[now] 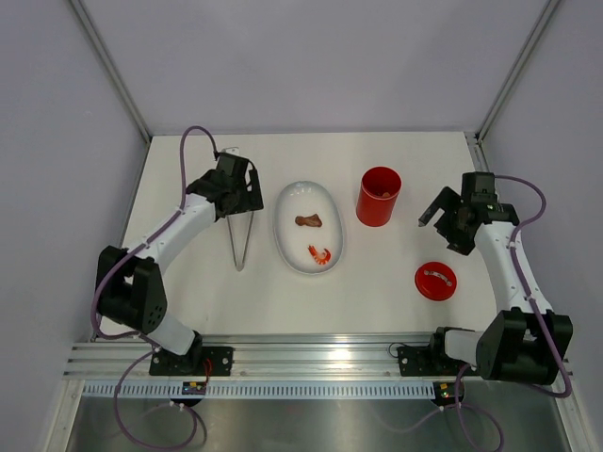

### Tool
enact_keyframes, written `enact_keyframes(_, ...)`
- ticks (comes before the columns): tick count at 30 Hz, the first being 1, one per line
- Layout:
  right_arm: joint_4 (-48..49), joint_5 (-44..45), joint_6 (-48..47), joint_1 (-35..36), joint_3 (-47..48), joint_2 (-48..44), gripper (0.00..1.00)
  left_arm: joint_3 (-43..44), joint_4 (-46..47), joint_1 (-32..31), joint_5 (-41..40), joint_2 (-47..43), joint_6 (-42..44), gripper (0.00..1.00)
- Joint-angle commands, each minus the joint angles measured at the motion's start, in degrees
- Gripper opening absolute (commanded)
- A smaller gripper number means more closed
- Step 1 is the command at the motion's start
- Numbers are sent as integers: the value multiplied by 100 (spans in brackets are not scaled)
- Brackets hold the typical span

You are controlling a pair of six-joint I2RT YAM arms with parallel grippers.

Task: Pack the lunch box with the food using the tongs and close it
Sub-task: Place the clamp at the center of the board, then pick up the box lid from the center of the board.

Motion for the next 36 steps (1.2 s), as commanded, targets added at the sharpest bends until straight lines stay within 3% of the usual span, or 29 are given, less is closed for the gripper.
enact_keyframes(1,-414,612,-49,40,-92,180,99,499,-116,30,53,-647,25,89)
enact_keyframes(7,-705,1298,451,40,-408,286,97,648,-660,38,292,-1149,165,89)
enact_keyframes(17,-757,1132,909,49,-786,409,93,473,-864,38,661,-1650,315,90)
enact_keyframes(21,-442,773,857,40,-953,646,98,446,-811,38,757,-1624,341,90)
enact_keyframes(32,639,-1011,408,487,-1261,998,98,403,-890,30,722,-1606,385,89)
enact_keyframes(36,457,-672,347,497,-1121,954,98,394,-846,30,818,-1571,324,89)
